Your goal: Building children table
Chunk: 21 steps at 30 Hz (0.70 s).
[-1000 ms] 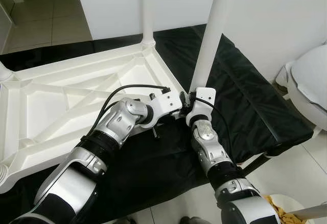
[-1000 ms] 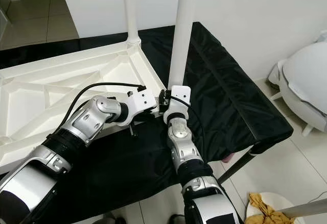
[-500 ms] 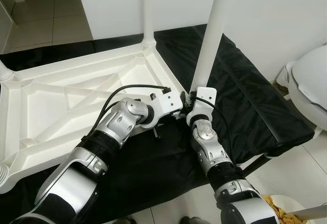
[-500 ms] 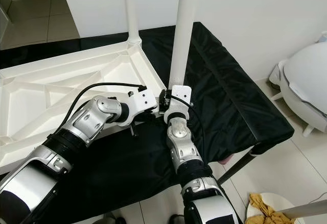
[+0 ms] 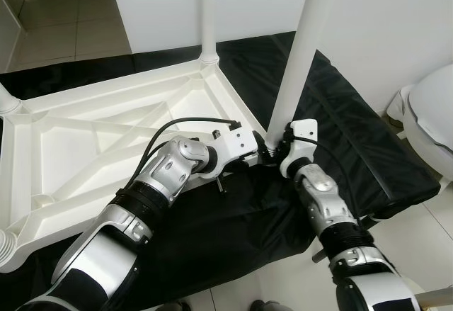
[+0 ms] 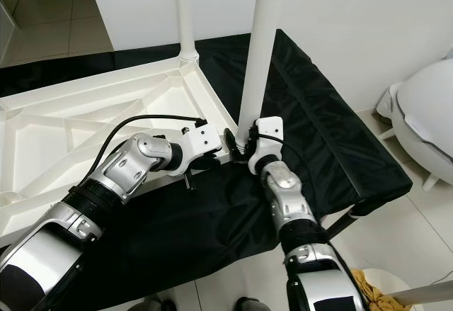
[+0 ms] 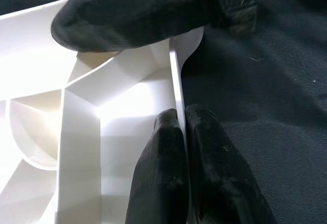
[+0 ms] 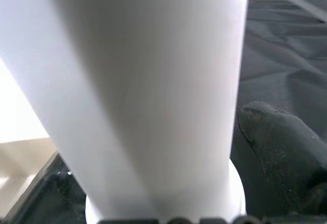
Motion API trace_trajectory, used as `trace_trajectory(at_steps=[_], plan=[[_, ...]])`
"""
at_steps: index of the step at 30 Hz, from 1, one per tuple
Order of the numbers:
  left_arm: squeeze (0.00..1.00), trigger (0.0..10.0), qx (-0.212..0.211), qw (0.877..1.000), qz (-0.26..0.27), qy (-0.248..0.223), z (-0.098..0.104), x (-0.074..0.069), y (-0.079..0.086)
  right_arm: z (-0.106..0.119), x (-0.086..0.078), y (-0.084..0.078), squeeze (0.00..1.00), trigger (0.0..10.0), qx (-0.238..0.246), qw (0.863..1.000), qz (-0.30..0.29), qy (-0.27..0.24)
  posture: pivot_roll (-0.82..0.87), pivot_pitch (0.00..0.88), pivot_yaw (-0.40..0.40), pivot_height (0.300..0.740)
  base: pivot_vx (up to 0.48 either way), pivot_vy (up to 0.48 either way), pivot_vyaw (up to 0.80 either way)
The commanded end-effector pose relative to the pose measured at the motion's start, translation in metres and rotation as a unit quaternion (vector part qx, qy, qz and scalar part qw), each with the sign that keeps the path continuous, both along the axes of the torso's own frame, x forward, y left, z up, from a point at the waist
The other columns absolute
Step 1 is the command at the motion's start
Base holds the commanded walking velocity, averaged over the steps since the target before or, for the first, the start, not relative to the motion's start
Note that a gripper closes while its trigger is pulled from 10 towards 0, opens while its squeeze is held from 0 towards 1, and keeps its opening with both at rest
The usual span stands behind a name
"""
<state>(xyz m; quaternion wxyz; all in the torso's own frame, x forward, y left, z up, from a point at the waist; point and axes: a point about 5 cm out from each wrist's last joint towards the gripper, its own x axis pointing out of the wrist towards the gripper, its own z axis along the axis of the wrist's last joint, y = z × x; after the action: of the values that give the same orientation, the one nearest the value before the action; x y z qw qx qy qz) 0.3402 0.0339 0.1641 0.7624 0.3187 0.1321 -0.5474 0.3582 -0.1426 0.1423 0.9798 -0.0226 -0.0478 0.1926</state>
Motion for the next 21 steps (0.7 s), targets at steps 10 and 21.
trace_trajectory(at_steps=[10, 21], plan=[[0.00, 10.0, 0.026, 0.999, -0.020, 0.006, -0.002, -0.001, 0.008, 0.008, 0.000, -0.024, 0.00, 10.0, -0.029, 0.994, 0.104, -0.009, -0.06, 0.054, 0.031, 0.740, 0.000, 0.000, 0.00], [0.00, 10.0, 0.028, 0.999, -0.015, 0.004, 0.001, 0.001, 0.012, 0.003, 0.000, -0.032, 0.00, 0.0, -0.025, 0.992, 0.122, 0.015, -0.05, 0.064, 0.042, 0.740, 0.000, 0.000, 0.00]])
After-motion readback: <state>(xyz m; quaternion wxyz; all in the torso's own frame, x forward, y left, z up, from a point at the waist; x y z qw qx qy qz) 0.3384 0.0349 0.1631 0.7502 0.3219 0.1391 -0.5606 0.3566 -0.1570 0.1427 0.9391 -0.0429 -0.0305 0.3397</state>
